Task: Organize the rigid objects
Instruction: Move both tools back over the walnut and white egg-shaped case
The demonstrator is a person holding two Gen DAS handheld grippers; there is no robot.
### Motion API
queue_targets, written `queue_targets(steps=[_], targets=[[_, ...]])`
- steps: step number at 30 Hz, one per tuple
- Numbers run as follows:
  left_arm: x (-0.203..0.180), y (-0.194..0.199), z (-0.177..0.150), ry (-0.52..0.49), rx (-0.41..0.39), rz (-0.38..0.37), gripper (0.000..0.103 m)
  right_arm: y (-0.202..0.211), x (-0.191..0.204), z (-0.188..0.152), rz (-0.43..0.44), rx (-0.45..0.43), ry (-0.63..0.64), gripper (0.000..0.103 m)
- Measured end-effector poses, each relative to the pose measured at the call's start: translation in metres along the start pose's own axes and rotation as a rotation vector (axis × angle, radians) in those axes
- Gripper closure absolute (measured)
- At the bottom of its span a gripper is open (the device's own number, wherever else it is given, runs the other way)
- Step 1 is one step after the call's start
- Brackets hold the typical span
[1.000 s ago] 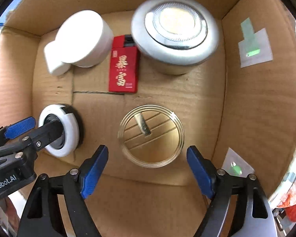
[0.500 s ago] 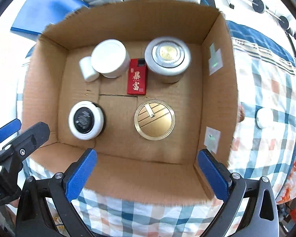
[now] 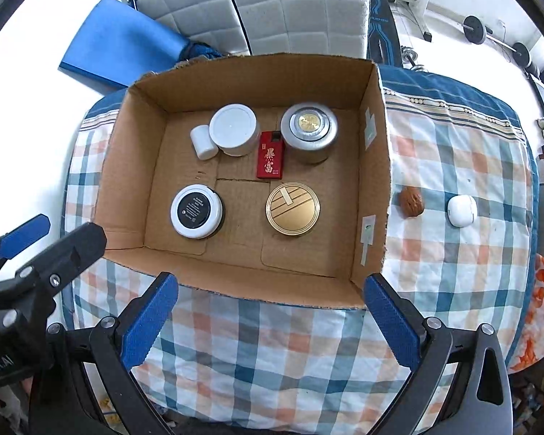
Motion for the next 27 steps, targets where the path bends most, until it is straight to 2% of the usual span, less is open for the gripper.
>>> queue_targets(steps=[6, 11, 18, 22, 26, 27], targets=[[-0.021, 0.011, 0.005, -0.012, -0.024, -0.022, 0.0, 0.013, -0.01, 0.001, 0.025, -0.019, -0.025, 0.0], [-0.069, 0.012, 0.018, -0.057, -0.049, -0.057, 0.0, 0.026, -0.051, 0.005, 0.01, -0.041, -0.093, 0.0], [-0.169, -0.024, 0.034, -0.217, -0.034, -0.078, 0.0, 0.034, -0.171, 0.009, -0.117, -0.051, -0.246, 0.0], [-0.229, -0.064, 0.039, -0.383, -0.007, -0.038, 0.0, 0.018, -0.244, 0.001, -0.179, -0.007, -0.321, 0.0], [-0.267, -0.112, 0.034, -0.501, 0.062, -0.009, 0.001, -0.011, -0.298, -0.007, -0.205, 0.04, -0.365, 0.0], [-0.275, -0.127, 0.031, -0.527, 0.096, -0.003, 0.004, -0.019, -0.31, -0.009, -0.206, 0.053, -0.374, 0.0]])
Point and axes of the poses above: each gripper's, at about its wrist camera, not at the fingertips, and y roughly against the way its jaws point, x to its left, z to its top, the point moved 4 cm from there along -y, roughly the way its jaws point, and after that the axes turned 13 degrees about -x, right-handed, at the moved point
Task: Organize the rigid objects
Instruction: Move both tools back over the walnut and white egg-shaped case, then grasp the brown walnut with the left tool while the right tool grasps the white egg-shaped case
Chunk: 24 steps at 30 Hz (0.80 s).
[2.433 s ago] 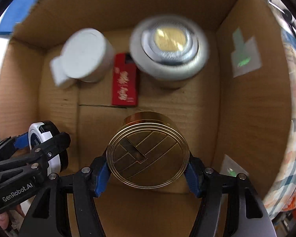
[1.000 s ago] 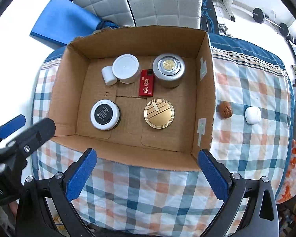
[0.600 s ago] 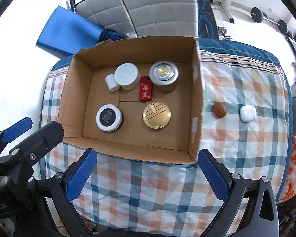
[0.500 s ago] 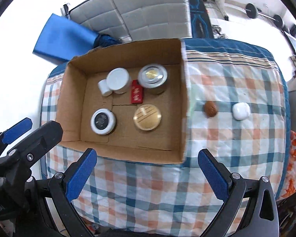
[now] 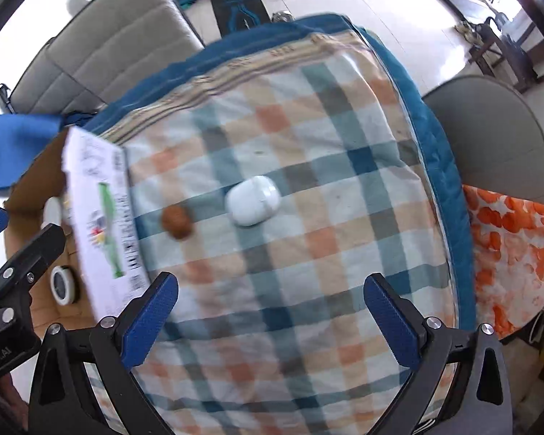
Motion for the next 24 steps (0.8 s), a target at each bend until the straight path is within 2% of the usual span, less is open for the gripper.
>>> queue_targets(steps=[5, 10, 15, 16, 17, 18, 19, 24], targets=[[-0.025, -0.058, -0.004, -0.062, 0.159, -0.018, 0.03, -0.041, -0.032, 0.006, 0.009, 0.053, -0.029, 0.0], [-0.044, -0.104, -0.012, -0.145, 0.265, 0.011, 0.032, -0.068, -0.048, 0.011, 0.034, 0.091, -0.045, 0.0], [-0.059, -0.142, -0.022, -0.238, 0.359, 0.038, 0.032, -0.082, -0.04, 0.02, 0.067, 0.098, -0.024, 0.0], [-0.059, -0.149, -0.026, -0.236, 0.379, 0.04, 0.032, -0.084, -0.037, 0.022, 0.075, 0.095, -0.019, 0.0], [-0.059, -0.154, -0.028, -0.226, 0.397, 0.033, 0.042, -0.087, -0.033, 0.025, 0.089, 0.094, -0.016, 0.0], [-0.059, -0.156, -0.029, -0.211, 0.411, 0.014, 0.058, -0.09, -0.03, 0.026, 0.096, 0.094, -0.015, 0.0], [-0.059, -0.158, -0.03, -0.171, 0.421, -0.026, 0.063, -0.093, -0.025, 0.028, 0.102, 0.094, -0.017, 0.0], [-0.046, -0.157, -0.027, -0.071, 0.405, -0.058, 0.065, -0.109, -0.006, 0.035, 0.156, 0.098, -0.027, 0.009]])
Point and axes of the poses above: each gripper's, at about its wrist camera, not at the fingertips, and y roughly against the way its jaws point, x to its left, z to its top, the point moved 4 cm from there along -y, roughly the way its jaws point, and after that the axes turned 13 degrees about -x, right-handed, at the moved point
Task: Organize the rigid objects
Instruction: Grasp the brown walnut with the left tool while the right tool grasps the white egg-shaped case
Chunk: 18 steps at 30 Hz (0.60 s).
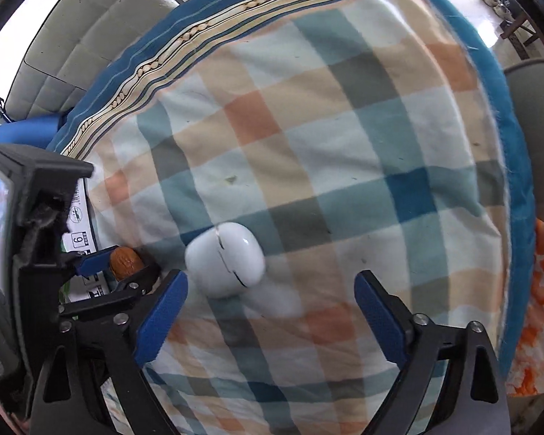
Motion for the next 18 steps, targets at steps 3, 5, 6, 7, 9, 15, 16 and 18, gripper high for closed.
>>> queue_targets(steps=[3, 5, 6, 7, 9, 15, 16, 18], targets=[[0.009, 0.0, -0.002, 0.034, -0.008, -0.015, 0.065, -0.014, 0.01, 0.002, 0.025, 0.017, -0.006, 0.013], [0.011, -0.001, -0.005, 0.04, -0.013, -0.017, 0.065, -0.024, 0.014, 0.002, 0.02, 0.029, -0.005, 0.015], [0.01, -0.001, -0.006, 0.037, -0.014, -0.015, 0.065, -0.029, 0.017, 0.001, 0.007, 0.031, 0.008, 0.015], [0.011, -0.002, -0.007, 0.035, -0.014, -0.01, 0.065, -0.031, 0.02, 0.001, -0.012, 0.02, 0.026, 0.015], [0.01, -0.001, -0.008, 0.026, -0.022, -0.001, 0.065, -0.031, 0.023, 0.001, -0.051, 0.013, 0.044, 0.023], [0.001, 0.006, -0.018, 0.062, -0.055, -0.038, 0.065, -0.022, 0.001, -0.009, -0.14, 0.033, 0.116, 0.045], [-0.003, 0.01, -0.016, 0.071, -0.064, -0.057, 0.065, -0.019, -0.01, -0.011, -0.154, 0.033, 0.108, 0.045], [-0.013, 0.014, -0.017, 0.089, -0.082, -0.101, 0.065, -0.014, -0.031, -0.016, -0.156, 0.045, 0.074, 0.045]])
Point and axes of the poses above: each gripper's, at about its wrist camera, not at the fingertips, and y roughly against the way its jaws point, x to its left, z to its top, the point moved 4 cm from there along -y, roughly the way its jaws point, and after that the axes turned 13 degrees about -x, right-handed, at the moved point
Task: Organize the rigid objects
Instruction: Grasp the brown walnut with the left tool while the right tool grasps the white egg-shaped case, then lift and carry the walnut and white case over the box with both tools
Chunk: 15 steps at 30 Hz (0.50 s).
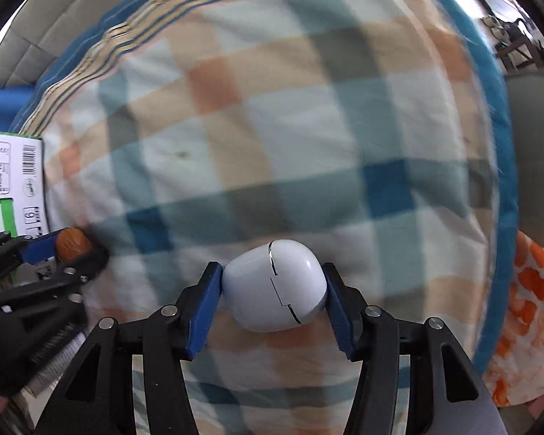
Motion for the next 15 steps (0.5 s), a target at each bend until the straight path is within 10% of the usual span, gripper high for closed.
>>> queue_targets(steps=[15], targets=[[-0.01, -0.012, -0.016, 0.109, -0.014, -0.116, 0.065, -0.005, -0.031, -0.032, 0.033, 0.018, -0.069, 0.029]])
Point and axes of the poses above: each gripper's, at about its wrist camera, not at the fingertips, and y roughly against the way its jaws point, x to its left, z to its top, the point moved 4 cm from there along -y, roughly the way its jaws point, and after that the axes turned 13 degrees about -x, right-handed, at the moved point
